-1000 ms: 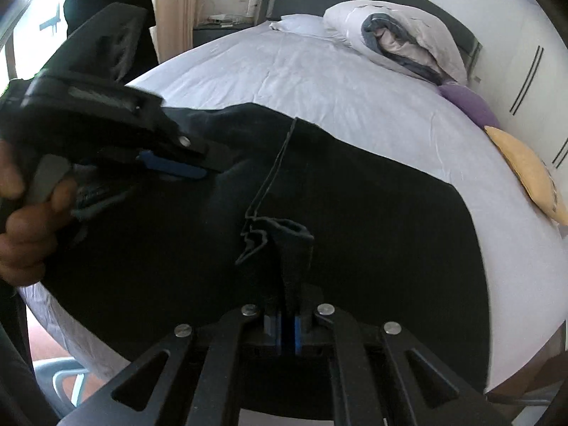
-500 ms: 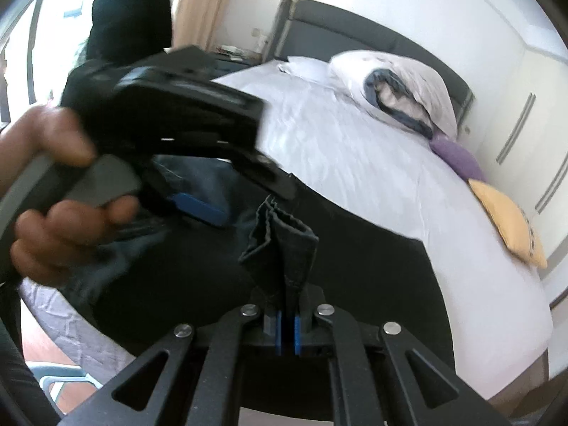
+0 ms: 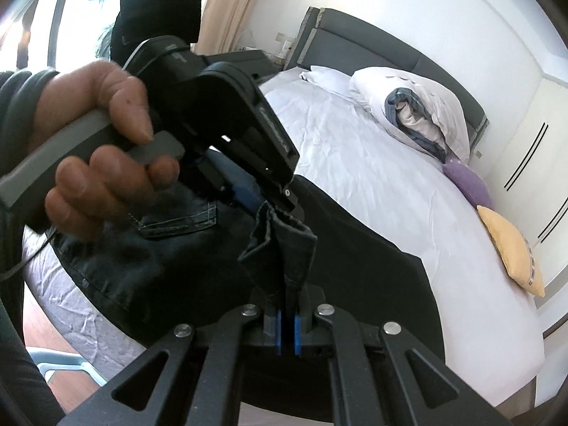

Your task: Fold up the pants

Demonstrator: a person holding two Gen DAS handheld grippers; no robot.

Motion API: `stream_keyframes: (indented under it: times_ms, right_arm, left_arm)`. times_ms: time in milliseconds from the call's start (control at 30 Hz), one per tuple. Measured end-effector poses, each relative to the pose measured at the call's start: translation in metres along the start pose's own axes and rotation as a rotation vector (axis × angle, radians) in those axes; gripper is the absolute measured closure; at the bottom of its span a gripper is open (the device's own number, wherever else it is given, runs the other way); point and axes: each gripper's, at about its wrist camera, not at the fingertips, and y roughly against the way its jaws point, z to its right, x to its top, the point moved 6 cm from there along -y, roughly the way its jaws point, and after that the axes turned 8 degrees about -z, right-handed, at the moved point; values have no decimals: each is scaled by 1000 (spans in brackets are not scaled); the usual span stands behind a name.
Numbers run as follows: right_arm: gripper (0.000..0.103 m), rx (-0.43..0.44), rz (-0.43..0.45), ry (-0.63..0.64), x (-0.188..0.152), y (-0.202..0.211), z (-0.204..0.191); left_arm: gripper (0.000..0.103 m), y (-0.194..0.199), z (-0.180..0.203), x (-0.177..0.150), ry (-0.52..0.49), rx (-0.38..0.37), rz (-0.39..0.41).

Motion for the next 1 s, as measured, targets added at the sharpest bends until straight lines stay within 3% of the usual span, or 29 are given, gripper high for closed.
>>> stream_keyframes:
  times_ms: [200,667,733,833,900,1000]
  right_arm:
    - [98,-1,13,65,2,-1,-14]
    - [97,37,-53,183,-7,-24,-47]
    - [96,52,-69,187,-9,-28,-48]
    - [92,82,-92,176,-13,-35,-47]
    - [87,104,-100,148,-14,-36,-43]
    - [52,174,-115,59,-14,-35,-31]
  left_arm:
    - [96,21,16,12,-153,125,-15]
    - [95,26,-16,6,-155,211,-17]
    - [91,28,-22,5,-162,244,-19]
    - [88,28,-25,5,-140,227,-24]
    - [86,37,-29,-6,-137,243,-9]
    - [86,60,-34,-3,-117,318,42]
